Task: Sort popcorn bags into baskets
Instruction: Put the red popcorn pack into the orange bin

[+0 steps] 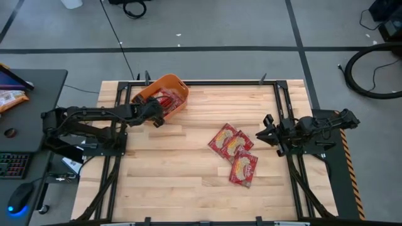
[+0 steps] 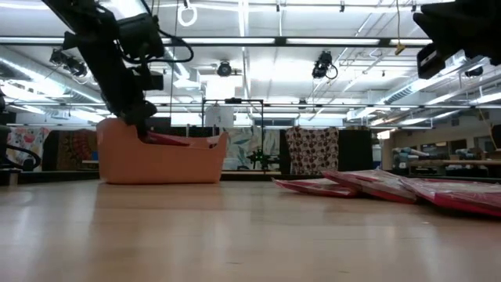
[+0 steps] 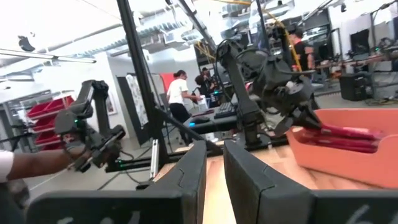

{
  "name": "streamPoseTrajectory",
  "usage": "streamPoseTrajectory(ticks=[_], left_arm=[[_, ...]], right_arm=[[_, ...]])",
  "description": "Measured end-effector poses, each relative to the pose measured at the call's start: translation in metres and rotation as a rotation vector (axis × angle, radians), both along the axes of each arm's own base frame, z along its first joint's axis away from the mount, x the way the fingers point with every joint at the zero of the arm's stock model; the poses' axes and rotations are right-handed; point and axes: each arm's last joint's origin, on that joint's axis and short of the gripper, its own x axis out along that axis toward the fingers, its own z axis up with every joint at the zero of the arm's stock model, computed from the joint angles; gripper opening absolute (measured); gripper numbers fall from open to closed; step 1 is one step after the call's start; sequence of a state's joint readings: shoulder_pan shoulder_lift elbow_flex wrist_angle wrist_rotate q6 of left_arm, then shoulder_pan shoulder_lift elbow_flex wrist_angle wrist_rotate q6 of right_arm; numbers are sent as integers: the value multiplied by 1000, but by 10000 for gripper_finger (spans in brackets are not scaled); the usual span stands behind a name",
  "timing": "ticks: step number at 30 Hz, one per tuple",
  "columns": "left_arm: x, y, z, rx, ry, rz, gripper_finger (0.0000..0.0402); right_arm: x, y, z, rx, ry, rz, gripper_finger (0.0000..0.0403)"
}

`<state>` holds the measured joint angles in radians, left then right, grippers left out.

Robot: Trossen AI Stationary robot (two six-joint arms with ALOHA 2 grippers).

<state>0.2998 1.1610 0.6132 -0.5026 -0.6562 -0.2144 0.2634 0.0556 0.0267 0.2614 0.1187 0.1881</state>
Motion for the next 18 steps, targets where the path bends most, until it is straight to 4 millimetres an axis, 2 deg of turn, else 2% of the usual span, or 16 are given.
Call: streamPoseTrajectory(ticks=[6, 9, 15, 18], left_arm=[[-5, 1, -2, -24, 10, 48, 110], [1, -2, 6, -37, -23, 26, 131], [24, -22, 25, 62, -150, -184, 136], [28, -36, 25, 120, -216, -304, 132]], right_arm=[[-1, 2, -5, 0, -4, 54, 61], [-1, 2, -4, 8, -13, 42, 61], [1, -2, -5, 105, 13, -67, 61], [2, -4, -7, 121, 32, -151, 61]])
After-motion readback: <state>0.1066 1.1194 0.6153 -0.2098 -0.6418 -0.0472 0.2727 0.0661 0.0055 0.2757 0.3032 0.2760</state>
